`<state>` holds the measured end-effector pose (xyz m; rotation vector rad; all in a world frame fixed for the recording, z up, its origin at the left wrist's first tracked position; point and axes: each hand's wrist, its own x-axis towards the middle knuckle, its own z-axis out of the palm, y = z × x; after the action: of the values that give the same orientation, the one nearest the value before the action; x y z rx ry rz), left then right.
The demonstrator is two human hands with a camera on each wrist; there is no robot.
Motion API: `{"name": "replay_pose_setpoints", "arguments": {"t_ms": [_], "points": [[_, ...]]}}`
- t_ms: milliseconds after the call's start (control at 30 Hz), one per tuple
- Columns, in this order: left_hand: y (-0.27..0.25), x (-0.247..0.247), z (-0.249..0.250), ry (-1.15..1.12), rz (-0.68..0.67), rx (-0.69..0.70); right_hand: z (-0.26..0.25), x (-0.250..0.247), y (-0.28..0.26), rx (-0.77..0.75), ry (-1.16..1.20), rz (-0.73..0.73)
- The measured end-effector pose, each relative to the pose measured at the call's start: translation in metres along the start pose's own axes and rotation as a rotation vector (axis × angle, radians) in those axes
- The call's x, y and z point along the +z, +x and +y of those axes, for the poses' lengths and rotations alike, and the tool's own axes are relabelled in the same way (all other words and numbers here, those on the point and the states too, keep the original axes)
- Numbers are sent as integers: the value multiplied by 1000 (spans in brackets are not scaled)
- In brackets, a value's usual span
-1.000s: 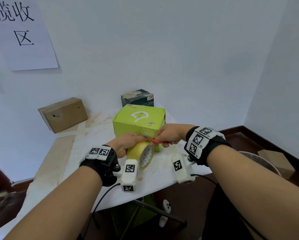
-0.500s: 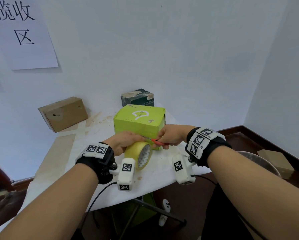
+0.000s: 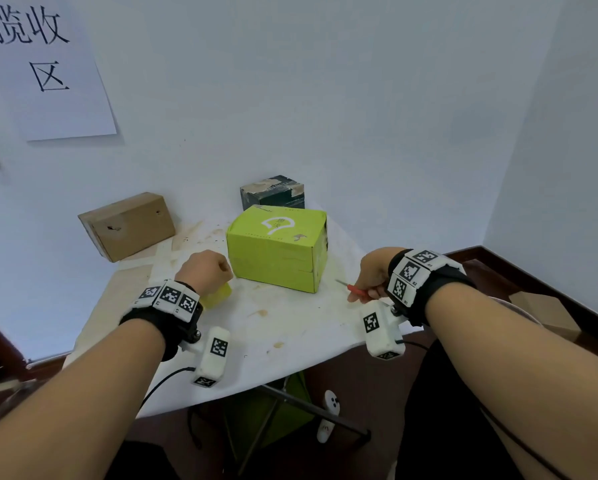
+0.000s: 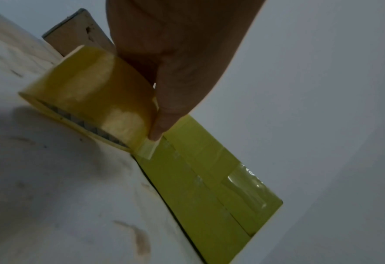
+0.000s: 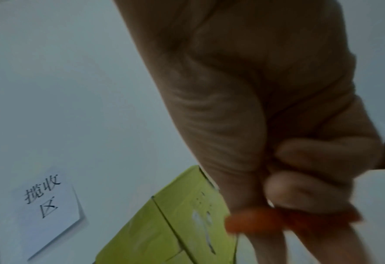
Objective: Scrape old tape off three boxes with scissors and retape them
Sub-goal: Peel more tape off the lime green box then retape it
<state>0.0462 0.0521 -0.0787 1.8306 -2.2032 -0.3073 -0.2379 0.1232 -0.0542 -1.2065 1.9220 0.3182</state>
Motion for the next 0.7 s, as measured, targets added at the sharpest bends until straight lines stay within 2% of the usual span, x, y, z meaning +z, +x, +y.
{"name": "replay_pose_setpoints", "arguments": {"t_ms": [100, 200, 367, 433, 567, 633, 700], "points": [[-2, 6, 7, 19, -12, 19, 3, 2, -2, -94, 134, 164], [-4, 9, 10, 49, -54, 31, 0, 4, -1, -130, 171, 207], [-4, 9, 9, 90, -140, 96, 6, 2, 27, -264, 391, 411], [-7, 8, 9, 154, -81, 94, 1, 3, 31, -220, 331, 444], [-6, -7, 17, 266, 181, 113, -7, 4, 35, -249, 261, 599], [2, -16, 22, 128, 280, 240, -8, 2, 41, -340, 423, 685], [10, -21, 27, 1, 292, 402, -11, 0, 36, -490, 548, 827]]}}
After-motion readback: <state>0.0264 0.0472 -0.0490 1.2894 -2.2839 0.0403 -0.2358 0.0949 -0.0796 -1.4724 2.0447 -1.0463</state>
